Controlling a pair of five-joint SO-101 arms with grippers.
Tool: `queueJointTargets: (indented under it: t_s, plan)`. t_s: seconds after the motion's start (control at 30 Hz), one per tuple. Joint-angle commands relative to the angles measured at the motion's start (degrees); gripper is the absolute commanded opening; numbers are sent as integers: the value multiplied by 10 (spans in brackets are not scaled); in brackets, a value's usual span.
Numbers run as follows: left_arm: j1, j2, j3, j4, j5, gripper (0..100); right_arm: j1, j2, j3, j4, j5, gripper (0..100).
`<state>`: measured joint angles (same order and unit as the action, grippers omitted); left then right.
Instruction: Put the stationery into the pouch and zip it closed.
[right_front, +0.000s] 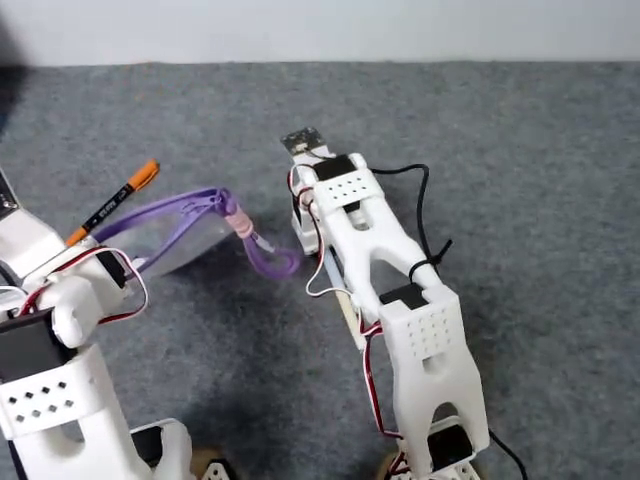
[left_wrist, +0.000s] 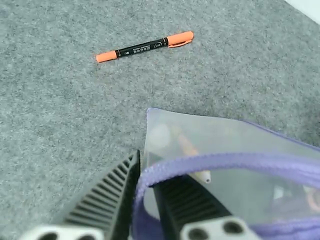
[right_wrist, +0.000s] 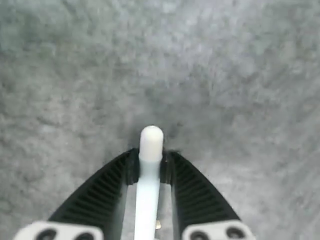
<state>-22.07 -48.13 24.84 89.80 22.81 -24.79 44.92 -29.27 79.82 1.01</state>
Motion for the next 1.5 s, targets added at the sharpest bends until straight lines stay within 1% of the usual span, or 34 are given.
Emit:
queueJointTargets:
  t_s: [0.0,0.27,0.33,0.43,0.5,0.6,0.83,0.93,1.2,1.27,1.33,1.47]
  plan:
    - [-4,-4,-29,4,6,12,-10,-55,-6,55,2,8]
    - [-4,-4,-29,4,7,12,-17,-207,-5,176,1,8]
    - [-4,-4,-29,4,7,12,-21,-251,-5,213,-9,8]
    - [-4,-4,-29,4,7,12,-29,-326,-2,229,-38,8]
    - [-4,-4,-29,4,7,12,-33,-381,-2,229,-42,8]
    - [-4,-4,-29,4,7,12,-61,-458,-2,229,-50,8]
    - [-4,-4,-28,3,7,12,-168,-619,-2,217,-129,8]
    - [-4,-4,-28,2,7,12,-205,-663,-2,153,-167,8]
    - [-4,-4,-28,4,7,12,-271,-670,10,-138,-167,8]
    - [-4,-4,-28,4,7,12,-277,-659,24,-214,-165,8]
    - [-4,-4,-28,4,7,12,-277,-647,41,-286,-152,8]
    - [-4,-4,-28,4,7,12,-278,-625,97,-419,-87,8]
